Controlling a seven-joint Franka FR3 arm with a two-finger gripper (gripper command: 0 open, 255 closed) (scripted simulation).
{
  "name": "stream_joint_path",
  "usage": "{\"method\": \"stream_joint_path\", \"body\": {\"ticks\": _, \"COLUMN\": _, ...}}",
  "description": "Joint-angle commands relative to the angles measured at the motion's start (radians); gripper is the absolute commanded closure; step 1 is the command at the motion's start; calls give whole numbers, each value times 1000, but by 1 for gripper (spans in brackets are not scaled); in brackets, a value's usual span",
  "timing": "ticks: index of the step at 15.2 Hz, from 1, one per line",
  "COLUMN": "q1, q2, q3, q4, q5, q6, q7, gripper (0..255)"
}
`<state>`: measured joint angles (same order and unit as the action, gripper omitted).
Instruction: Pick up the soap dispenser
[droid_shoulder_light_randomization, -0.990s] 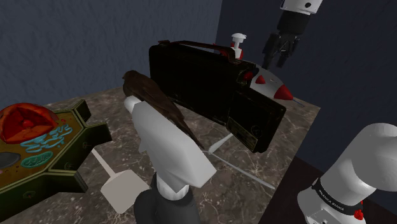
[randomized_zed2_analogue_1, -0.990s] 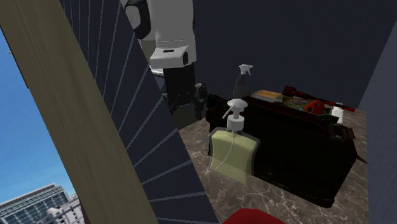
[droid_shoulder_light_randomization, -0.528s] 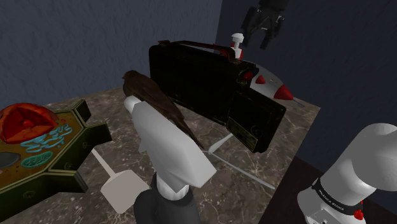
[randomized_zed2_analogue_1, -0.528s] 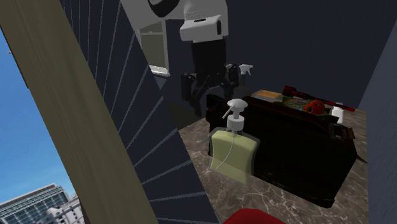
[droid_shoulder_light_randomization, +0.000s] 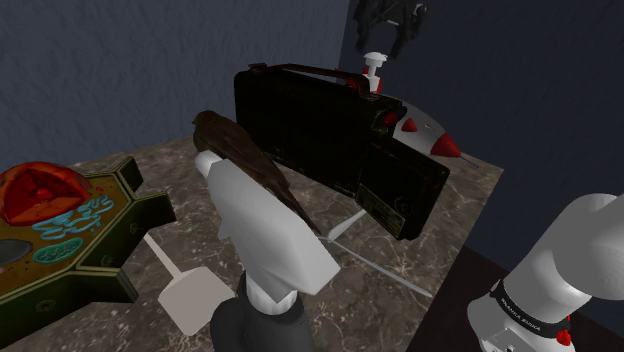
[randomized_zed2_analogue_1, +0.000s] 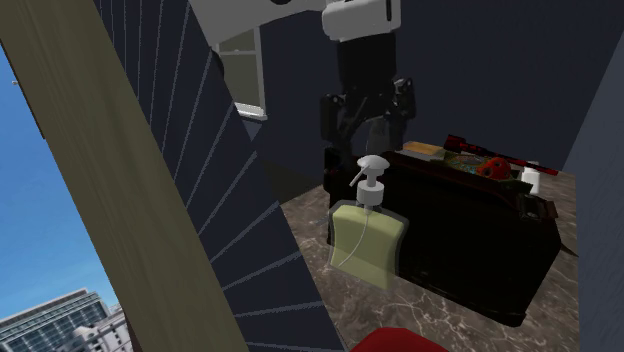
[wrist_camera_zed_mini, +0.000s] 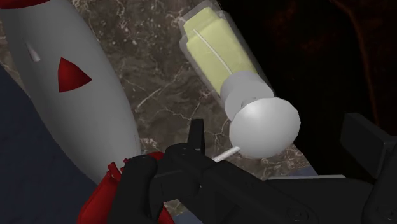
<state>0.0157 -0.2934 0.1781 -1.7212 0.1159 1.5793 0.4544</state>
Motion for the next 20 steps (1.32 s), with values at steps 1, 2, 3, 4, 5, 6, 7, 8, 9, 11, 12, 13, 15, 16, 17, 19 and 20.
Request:
{"method": "stream_joint_path", "body": {"ticks": 1, "q1": 0, "q2": -7, "q3": 0, "q4": -31, "q5": 1, "q6": 24, "q7": -1, "gripper": 0}}
{"method": "stream_joint_path", "body": {"ticks": 2, "q1": 0, "q2": -13, "q3": 0, "q4": -50, "q5": 2, "q6": 38, "q7": -3, "gripper": 0}}
{"method": "stream_joint_path", "body": {"ticks": 3, "q1": 1, "q2": -18, "q3": 0, "q4": -69, "q5": 3, "q6": 52, "q7": -4, "gripper": 0}}
{"method": "stream_joint_path", "body": {"ticks": 4, "q1": 1, "q2": -25, "q3": 0, "q4": -98, "q5": 5, "q6": 73, "q7": -7, "gripper": 0}}
{"method": "stream_joint_path", "body": {"ticks": 5, "q1": 1, "q2": -26, "q3": 0, "q4": -98, "q5": 5, "q6": 73, "q7": -7, "gripper": 0}}
{"method": "stream_joint_path", "body": {"ticks": 6, "q1": 1, "q2": -25, "q3": 0, "q4": -98, "q5": 5, "q6": 73, "q7": -7, "gripper": 0}}
{"method": "stream_joint_path", "body": {"ticks": 7, "q1": 1, "q2": -26, "q3": 0, "q4": -97, "q5": 5, "q6": 72, "q7": -7, "gripper": 255}}
{"method": "stream_joint_path", "body": {"ticks": 8, "q1": 1, "q2": -26, "q3": 0, "q4": -97, "q5": 5, "q6": 72, "q7": -7, "gripper": 255}}
{"method": "stream_joint_path", "body": {"ticks": 9, "q1": 1, "q2": -26, "q3": 0, "q4": -97, "q5": 5, "q6": 72, "q7": -7, "gripper": 255}}
{"method": "stream_joint_path", "body": {"ticks": 11, "q1": 1, "q2": -26, "q3": 0, "q4": -97, "q5": 5, "q6": 72, "q7": -7, "gripper": 255}}
{"method": "stream_joint_path", "body": {"ticks": 12, "q1": 1, "q2": -26, "q3": 0, "q4": -97, "q5": 5, "q6": 72, "q7": -7, "gripper": 255}}
{"method": "stream_joint_path", "body": {"ticks": 13, "q1": 1, "q2": -26, "q3": 0, "q4": -98, "q5": 5, "q6": 72, "q7": -7, "gripper": 255}}
{"method": "stream_joint_path", "body": {"ticks": 15, "q1": 1, "q2": -27, "q3": 0, "q4": -98, "q5": 5, "q6": 72, "q7": -7, "gripper": 255}}
{"method": "stream_joint_path", "body": {"ticks": 16, "q1": 1, "q2": -25, "q3": 0, "q4": -98, "q5": 5, "q6": 73, "q7": -7, "gripper": 255}}
{"method": "stream_joint_path", "body": {"ticks": 17, "q1": 1, "q2": -21, "q3": 0, "q4": -79, "q5": 4, "q6": 60, "q7": -5, "gripper": 255}}
{"method": "stream_joint_path", "body": {"ticks": 19, "q1": 0, "q2": -11, "q3": 0, "q4": -42, "q5": 2, "q6": 32, "q7": -2, "gripper": 255}}
{"method": "stream_joint_path", "body": {"ticks": 20, "q1": 0, "q2": -5, "q3": 0, "q4": -22, "q5": 1, "q6": 18, "q7": -1, "gripper": 255}}
